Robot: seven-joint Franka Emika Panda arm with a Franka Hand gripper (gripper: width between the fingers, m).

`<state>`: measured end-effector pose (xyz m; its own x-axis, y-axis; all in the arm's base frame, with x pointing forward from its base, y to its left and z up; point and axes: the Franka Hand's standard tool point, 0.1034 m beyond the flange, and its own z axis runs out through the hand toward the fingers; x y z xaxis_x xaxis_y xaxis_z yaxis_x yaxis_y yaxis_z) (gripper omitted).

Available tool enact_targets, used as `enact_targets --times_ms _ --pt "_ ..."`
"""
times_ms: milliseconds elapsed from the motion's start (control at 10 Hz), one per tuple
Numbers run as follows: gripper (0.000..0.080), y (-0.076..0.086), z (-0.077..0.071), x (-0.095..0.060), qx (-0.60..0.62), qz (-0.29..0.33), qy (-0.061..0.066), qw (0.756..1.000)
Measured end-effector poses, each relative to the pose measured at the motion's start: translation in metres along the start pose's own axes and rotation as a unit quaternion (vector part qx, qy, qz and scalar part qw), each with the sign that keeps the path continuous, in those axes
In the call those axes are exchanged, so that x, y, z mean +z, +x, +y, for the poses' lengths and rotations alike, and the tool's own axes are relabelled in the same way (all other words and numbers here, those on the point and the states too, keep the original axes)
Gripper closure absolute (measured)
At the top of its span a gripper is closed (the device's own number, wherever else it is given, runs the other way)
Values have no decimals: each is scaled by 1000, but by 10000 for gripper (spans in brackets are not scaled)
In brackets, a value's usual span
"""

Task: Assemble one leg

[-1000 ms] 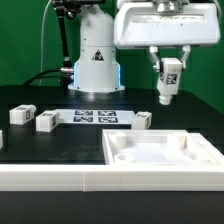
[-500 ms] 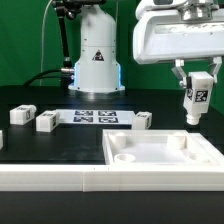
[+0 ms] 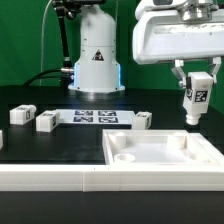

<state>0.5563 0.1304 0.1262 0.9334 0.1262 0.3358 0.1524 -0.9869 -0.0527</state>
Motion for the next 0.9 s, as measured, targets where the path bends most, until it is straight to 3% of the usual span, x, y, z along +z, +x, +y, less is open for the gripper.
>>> enact_targets --times_ms 600,900 --pt "508 34 14 26 -17 10 -2 1000" --pt "508 40 19 33 -31 14 -3 999"
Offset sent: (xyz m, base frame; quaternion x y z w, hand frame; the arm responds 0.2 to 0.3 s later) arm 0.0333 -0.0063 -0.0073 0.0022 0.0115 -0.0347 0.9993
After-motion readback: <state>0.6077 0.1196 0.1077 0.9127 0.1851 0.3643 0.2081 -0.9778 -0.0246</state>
